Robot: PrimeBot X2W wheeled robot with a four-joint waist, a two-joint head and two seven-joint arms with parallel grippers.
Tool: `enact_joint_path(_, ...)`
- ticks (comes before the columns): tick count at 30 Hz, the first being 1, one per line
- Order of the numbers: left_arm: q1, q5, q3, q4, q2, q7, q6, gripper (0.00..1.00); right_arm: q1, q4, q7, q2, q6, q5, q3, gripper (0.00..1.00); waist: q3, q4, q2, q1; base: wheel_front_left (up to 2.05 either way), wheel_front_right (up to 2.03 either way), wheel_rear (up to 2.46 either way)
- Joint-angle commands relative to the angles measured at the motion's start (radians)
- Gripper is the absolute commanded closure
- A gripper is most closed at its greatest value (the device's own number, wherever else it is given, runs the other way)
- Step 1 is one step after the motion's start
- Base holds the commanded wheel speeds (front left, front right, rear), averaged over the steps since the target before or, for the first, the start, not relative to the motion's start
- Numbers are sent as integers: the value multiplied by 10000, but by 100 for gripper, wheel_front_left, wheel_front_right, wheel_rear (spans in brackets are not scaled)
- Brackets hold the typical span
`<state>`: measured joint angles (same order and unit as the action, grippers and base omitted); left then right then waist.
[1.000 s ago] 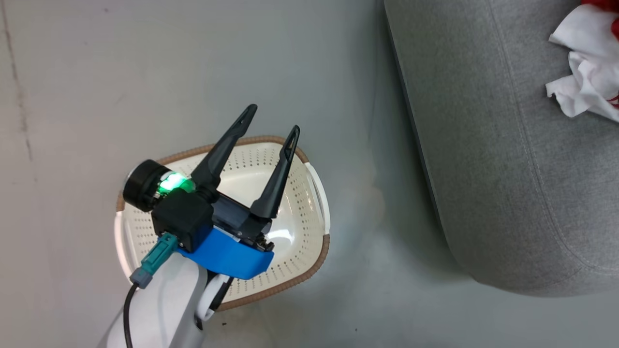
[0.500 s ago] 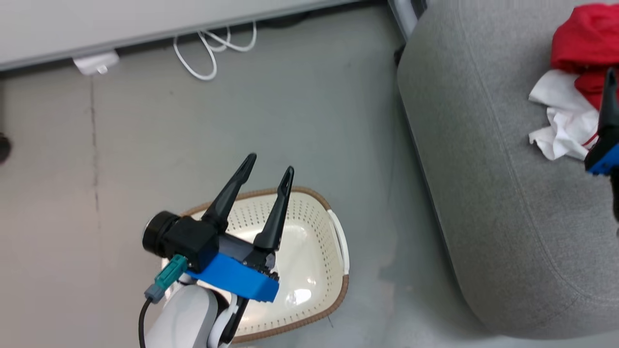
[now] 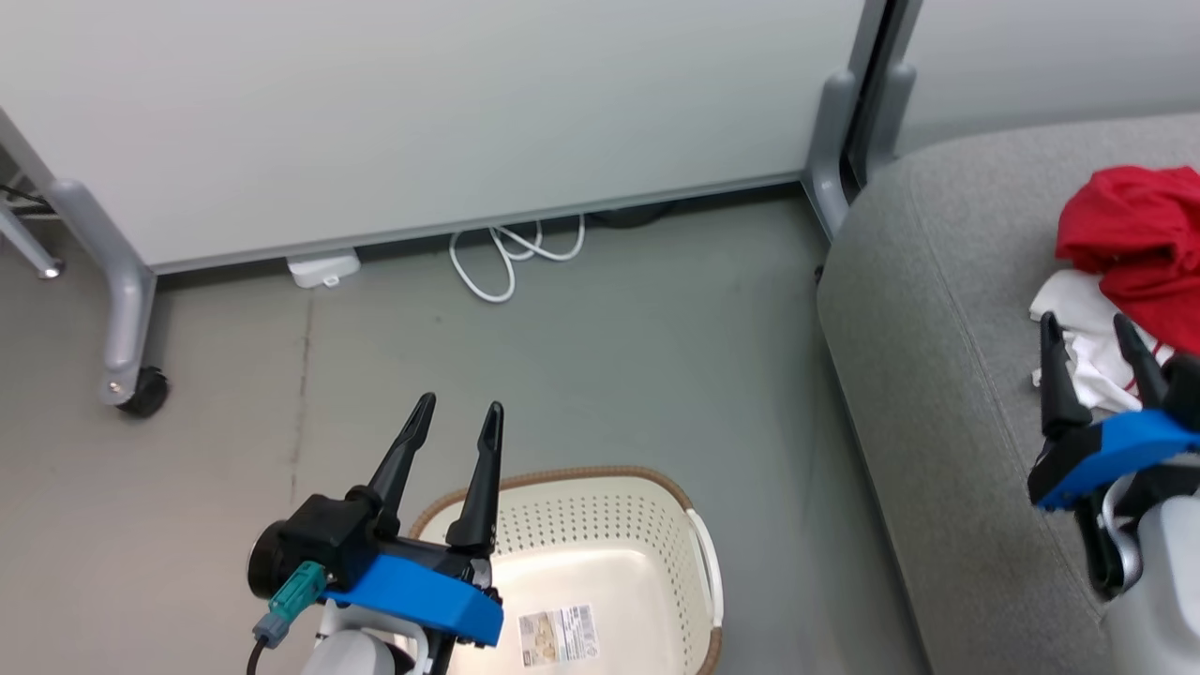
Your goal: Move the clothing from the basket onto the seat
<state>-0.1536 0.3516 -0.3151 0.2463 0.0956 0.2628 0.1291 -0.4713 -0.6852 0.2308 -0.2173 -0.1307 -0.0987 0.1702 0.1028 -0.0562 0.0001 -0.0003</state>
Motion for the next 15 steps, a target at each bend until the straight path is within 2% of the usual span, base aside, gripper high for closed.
enact_joint_path(1, 123, -13, 93, 65, -5, 28, 17, 0, 424, 273, -40, 128, -1, -73, -44, 0, -391, 296, -1, 3, 0, 0, 0)
enact_joint_path(15, 283, -50, 1187, 1250, -112, 28, 10, 0, 3444, 4296, -1152, 1278, -1, -135, -343, 0, -1122, 963, -1, 3, 0, 0, 0)
